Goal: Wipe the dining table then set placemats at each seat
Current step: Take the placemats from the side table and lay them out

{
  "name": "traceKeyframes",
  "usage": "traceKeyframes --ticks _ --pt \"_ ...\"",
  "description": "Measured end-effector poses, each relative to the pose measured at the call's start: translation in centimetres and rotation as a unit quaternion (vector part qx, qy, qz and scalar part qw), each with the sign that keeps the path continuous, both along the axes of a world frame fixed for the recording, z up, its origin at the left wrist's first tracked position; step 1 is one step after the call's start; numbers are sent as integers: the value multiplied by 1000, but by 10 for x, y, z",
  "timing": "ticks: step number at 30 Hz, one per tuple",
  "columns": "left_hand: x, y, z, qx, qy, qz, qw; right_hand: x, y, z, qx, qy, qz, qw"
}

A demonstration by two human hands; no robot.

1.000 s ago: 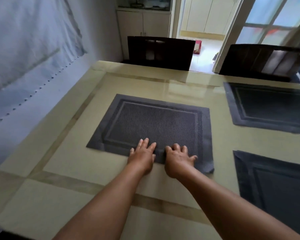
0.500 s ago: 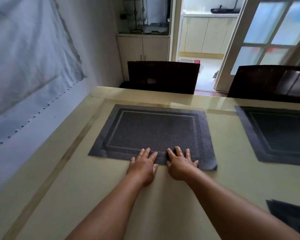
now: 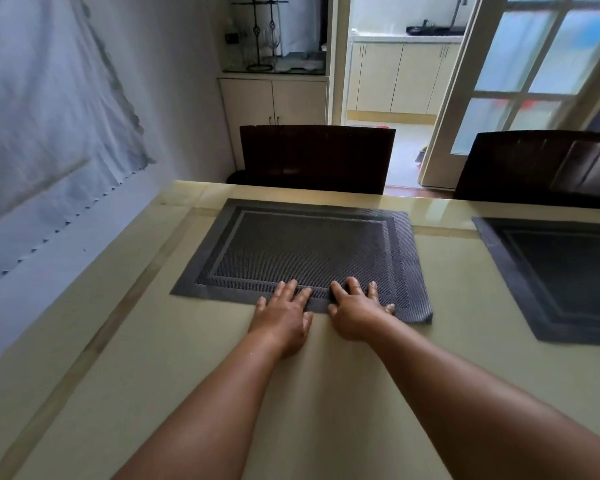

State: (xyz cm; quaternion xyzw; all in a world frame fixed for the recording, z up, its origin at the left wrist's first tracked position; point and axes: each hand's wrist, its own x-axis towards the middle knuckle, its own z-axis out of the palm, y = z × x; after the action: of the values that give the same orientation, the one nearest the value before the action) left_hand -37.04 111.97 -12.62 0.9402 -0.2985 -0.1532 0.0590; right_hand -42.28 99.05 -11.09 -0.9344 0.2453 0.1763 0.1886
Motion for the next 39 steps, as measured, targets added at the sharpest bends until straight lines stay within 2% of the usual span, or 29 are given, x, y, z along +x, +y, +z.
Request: traceKeyframes --ticks 3,5,9,13,22,32,35,39 --pt "-8 -3 2 19 -3 10 1000 -4 0 0 24 -2 6 1000" --pt "-20 -5 5 3 -13 15 1000 -16 0 -2 21 -56 3 998" --pt "-60 -13 14 -127 -26 25 991 -57 12 -7 30 -264 -10 964" --pt "-119 -26 23 -207 4 55 977 -112 21 -3 25 -300 -61 952" --pt "-296 -90 36 -233 92 10 968 -294 -54 18 -24 -246 -19 969" --pt "-465 -216 32 -106 160 -140 971 -480 -185 27 -40 -148 -107 982" --pt "-491 -233 24 -63 147 -185 970 -515 -208 23 -66 -121 -137 981" --pt "-509 -239 15 14 110 -233 966 -545 -226 16 -120 -40 -194 973"
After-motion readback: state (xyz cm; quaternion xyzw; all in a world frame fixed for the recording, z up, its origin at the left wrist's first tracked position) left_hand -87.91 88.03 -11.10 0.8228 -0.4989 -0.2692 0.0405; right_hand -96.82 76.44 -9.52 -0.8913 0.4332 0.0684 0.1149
